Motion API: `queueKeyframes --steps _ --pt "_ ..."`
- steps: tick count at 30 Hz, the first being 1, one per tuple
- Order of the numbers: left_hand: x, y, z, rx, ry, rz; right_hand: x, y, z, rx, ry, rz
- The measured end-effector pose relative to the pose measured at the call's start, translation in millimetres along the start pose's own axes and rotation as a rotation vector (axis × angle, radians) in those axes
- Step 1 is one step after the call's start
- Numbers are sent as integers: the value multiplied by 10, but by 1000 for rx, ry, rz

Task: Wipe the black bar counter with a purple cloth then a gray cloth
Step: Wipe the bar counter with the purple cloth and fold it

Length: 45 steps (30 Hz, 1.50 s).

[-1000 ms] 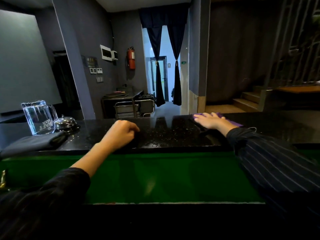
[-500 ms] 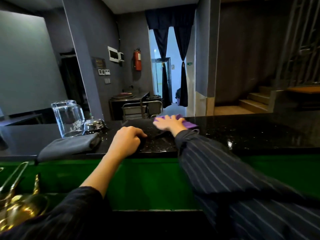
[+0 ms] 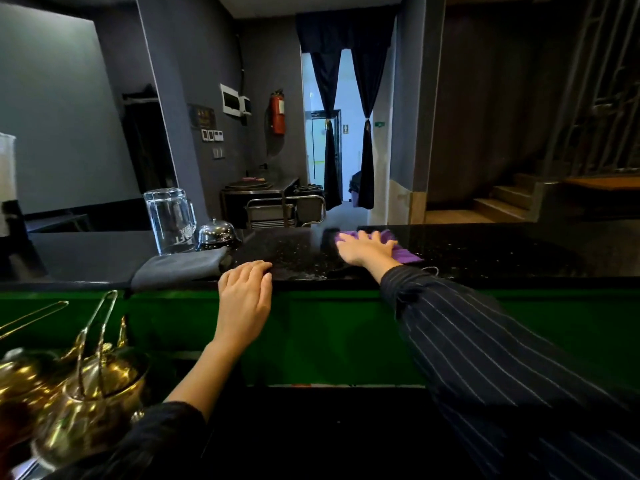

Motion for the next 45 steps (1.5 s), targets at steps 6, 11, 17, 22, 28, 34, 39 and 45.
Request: queueKeyframes --steps 6,11,17,22,28,34,39,45 --pt "53 -90 37 -10 -156 -132 -63 -479 -167 -96 -8 -46" --pt "157 -108 97 1 -162 -159 -261 -1122 -374 377 -61 -81" --pt "240 -40 -21 -33 -66 -254 -264 -444 -645 366 18 -82" --pt "251 80 48 33 -363 -95 -44 558 -625 -8 14 31" --pt "318 525 299 137 -705 22 -190 -11 -771 49 94 -30" --pt "132 1406 357 137 -665 -111 -228 290 -943 259 127 -80" --pt "-129 1582 337 28 -796 103 -24 1389 -855 124 113 -6" --pt "-211 1563 353 25 -819 113 236 2478 -656 -121 20 75"
Point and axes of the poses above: each hand's wrist, its own z-axis towards the middle knuckle, its own x-axis out of the back of the hand, y = z × x, the point moved 3 cm from there along z, towards the middle knuckle, and after that the axes turned 13 degrees about -y, right-handed, at the moved point
